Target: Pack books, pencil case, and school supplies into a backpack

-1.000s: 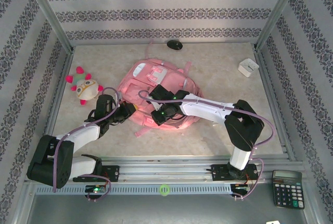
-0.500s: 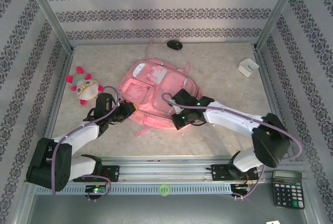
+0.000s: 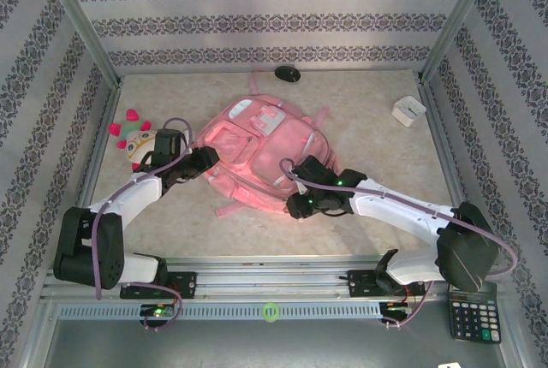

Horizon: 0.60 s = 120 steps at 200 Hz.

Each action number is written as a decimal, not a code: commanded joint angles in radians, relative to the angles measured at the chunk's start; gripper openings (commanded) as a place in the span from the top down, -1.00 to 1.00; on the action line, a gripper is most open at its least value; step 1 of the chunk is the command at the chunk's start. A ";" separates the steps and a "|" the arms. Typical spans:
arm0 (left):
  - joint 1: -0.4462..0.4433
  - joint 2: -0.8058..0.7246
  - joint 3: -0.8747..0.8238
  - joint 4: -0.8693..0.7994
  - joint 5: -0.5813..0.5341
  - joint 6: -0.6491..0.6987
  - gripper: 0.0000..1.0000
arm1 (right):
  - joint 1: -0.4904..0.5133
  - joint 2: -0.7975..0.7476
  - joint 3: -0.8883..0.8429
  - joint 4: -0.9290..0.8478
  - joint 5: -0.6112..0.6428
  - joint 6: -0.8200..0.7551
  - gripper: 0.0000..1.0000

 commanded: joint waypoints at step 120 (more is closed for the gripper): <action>-0.044 0.039 -0.090 0.189 0.027 -0.049 0.05 | -0.331 0.007 -0.133 0.228 -0.223 0.107 0.35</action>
